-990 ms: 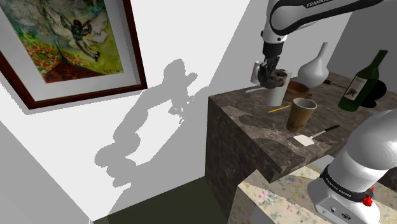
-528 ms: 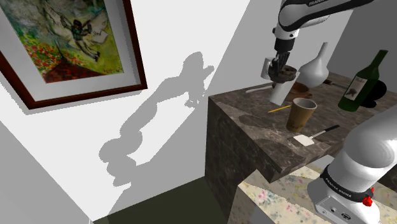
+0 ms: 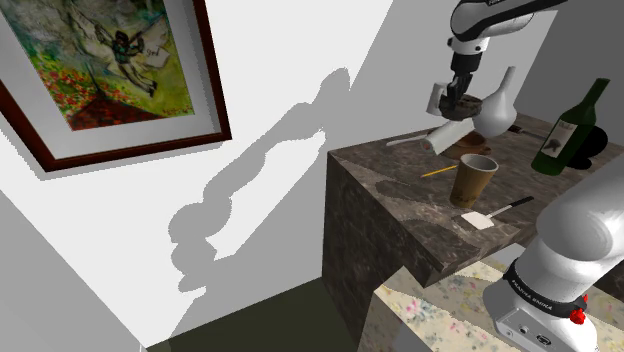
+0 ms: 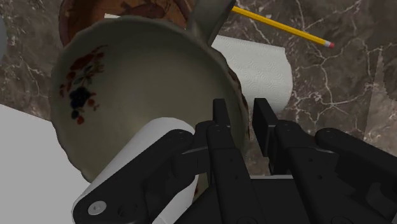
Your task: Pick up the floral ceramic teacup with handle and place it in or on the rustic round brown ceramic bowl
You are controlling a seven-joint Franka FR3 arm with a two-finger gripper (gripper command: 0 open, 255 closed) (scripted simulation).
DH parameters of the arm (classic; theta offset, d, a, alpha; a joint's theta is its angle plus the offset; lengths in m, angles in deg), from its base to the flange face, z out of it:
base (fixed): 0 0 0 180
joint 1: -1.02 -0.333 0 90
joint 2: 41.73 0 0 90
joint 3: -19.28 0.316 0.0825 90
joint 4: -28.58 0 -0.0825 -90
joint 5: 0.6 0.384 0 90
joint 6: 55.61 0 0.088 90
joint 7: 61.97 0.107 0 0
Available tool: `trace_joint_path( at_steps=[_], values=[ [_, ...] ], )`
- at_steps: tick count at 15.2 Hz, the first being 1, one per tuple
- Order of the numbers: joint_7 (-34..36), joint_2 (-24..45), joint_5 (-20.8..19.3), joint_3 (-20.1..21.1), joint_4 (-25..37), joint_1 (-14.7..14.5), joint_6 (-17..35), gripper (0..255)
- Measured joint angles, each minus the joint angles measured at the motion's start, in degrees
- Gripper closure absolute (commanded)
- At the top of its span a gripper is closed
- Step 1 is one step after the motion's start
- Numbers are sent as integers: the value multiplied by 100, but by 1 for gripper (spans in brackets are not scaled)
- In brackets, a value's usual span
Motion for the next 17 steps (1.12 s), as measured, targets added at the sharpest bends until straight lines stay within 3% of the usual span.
trace_joint_path(
  at_steps=[7, 17],
  values=[
    [-900, 761, 206, -517, 806, 290, 43, 255],
    [-928, 983, 245, -579, 280, 330, 792, 255]
  ],
)
